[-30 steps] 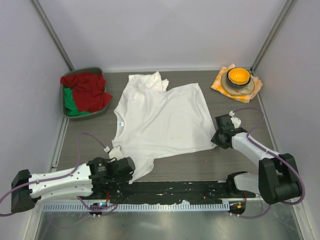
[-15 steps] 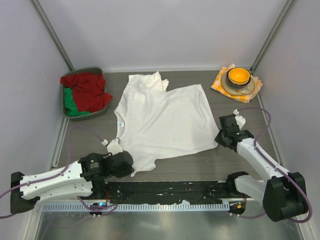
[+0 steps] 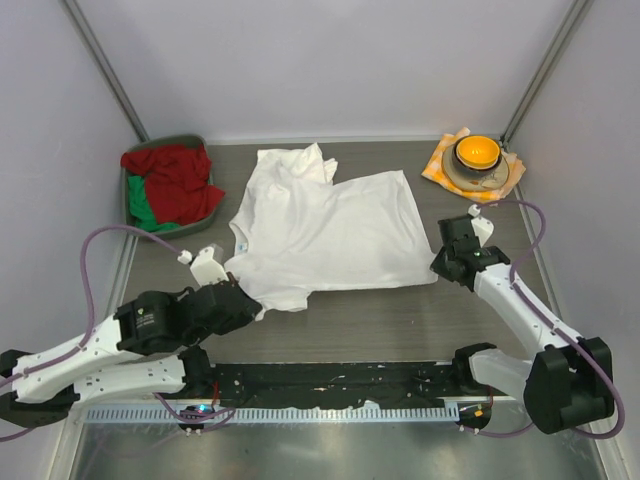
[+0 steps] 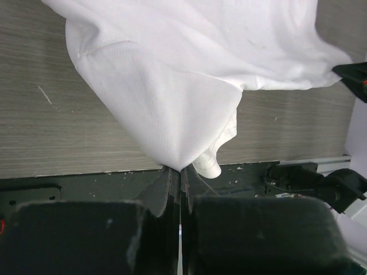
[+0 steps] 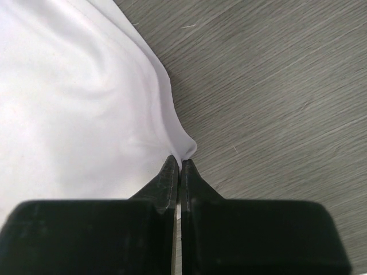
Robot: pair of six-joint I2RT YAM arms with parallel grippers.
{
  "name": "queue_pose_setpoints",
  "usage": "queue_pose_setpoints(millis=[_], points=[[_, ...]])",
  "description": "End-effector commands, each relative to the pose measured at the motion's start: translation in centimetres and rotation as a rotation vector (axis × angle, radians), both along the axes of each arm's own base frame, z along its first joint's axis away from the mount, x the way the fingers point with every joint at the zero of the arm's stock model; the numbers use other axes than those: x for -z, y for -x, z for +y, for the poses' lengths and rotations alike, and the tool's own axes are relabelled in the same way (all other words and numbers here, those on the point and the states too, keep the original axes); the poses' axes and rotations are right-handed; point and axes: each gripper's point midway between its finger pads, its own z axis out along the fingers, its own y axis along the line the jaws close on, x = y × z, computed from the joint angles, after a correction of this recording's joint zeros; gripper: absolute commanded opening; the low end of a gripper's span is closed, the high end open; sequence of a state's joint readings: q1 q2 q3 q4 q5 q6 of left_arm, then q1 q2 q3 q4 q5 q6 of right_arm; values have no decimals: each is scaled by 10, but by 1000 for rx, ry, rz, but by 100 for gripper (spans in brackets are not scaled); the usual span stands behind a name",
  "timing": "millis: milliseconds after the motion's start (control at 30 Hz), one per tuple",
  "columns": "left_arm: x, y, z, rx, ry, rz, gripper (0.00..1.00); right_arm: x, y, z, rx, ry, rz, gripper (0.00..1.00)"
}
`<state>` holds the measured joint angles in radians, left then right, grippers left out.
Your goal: Fold and stack the t-shirts
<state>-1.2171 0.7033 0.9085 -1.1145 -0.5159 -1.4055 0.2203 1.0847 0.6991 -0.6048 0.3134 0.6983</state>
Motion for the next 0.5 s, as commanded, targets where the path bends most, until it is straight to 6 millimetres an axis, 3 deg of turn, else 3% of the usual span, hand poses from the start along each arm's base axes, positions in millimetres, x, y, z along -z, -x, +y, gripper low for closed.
queue_pose_setpoints(millis=[0,167,467], points=[[-28,-13,17,-31,-58,-94,0,-22,-23,2,17,-3,-71,1],[-43,-11,17,-19,-41,-96,0,-50,-31,7,-3,-34,-136,1],[-27,-6,13,3,-68,-54,0,-65,-11,-6,0,17,-151,1]])
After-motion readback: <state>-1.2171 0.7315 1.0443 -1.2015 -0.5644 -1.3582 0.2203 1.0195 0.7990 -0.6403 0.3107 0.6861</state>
